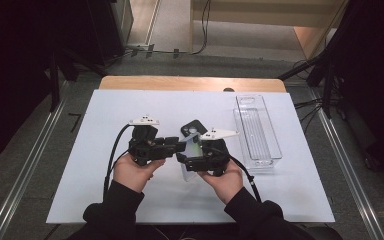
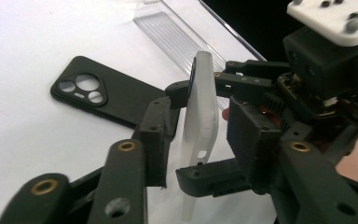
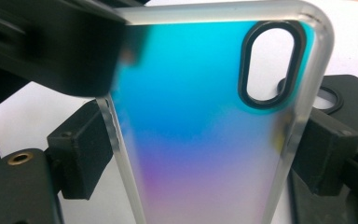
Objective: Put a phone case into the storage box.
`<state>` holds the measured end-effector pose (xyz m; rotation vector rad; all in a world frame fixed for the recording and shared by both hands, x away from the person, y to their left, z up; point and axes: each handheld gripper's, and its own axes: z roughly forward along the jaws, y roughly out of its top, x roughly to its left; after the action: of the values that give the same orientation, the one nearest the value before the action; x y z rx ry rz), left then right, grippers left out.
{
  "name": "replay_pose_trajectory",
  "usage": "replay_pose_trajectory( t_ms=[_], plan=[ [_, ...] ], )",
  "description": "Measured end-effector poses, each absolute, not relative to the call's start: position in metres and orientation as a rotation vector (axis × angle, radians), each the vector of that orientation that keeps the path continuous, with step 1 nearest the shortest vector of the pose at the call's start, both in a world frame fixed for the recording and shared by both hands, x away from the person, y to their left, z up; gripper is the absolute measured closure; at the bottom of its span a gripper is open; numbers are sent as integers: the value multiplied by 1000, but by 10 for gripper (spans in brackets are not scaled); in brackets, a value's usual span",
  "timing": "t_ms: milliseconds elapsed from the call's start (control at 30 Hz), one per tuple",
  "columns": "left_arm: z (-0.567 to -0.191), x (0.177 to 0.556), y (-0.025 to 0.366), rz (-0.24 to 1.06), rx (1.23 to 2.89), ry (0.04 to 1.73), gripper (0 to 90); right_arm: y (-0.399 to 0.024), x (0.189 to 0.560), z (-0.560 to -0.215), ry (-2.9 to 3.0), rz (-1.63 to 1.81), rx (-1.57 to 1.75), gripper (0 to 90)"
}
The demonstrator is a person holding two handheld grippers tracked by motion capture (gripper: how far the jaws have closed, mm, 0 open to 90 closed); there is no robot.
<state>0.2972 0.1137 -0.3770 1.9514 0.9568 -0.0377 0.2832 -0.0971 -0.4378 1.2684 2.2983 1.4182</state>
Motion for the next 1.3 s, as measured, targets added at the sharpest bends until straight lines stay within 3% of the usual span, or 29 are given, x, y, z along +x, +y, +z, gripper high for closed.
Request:
replay_pose_trajectory(
  t_ms=[500, 800, 967, 1300],
  plan=[
    [-382, 306, 134, -104, 1945, 922, 363, -114, 291, -439, 2271, 1377, 1315, 145],
    [-396, 309, 142, -119, 2022, 849, 336, -126, 295, -438, 2273, 1388, 1339, 145],
    [-409, 305, 147, -52, 2105, 779, 336, -132, 296, -436, 2274, 1401, 1333, 145],
    [-432, 303, 159, -96, 2141, 778, 336, -138, 297, -430, 2284, 1416, 1291, 145]
  ],
)
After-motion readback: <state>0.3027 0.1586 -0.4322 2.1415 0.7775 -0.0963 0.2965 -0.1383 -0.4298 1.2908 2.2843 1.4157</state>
